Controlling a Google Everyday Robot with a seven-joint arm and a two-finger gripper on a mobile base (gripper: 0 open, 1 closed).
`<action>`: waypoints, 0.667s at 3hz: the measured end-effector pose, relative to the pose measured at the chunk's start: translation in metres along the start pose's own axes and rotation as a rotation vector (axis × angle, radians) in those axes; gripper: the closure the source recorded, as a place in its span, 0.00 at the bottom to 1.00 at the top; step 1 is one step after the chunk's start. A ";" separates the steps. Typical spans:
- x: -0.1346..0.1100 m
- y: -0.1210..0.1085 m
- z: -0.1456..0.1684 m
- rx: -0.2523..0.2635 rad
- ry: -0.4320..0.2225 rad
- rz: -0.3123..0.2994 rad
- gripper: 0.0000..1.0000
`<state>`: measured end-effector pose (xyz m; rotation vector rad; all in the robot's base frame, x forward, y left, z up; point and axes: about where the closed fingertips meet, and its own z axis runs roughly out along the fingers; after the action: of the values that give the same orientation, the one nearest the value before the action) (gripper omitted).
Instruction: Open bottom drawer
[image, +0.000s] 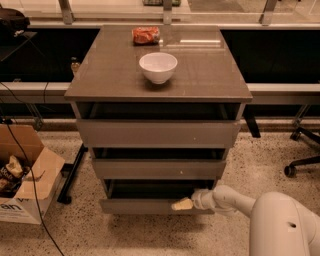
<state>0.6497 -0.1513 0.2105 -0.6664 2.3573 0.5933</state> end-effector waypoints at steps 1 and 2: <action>0.001 0.006 0.005 -0.003 0.034 -0.048 0.00; 0.012 0.014 0.006 -0.041 0.137 -0.146 0.00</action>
Offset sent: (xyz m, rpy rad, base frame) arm -0.0320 0.0008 -0.0161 -0.2227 0.0990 0.3277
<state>0.6361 -0.1406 0.2016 -0.9147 2.4010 0.5481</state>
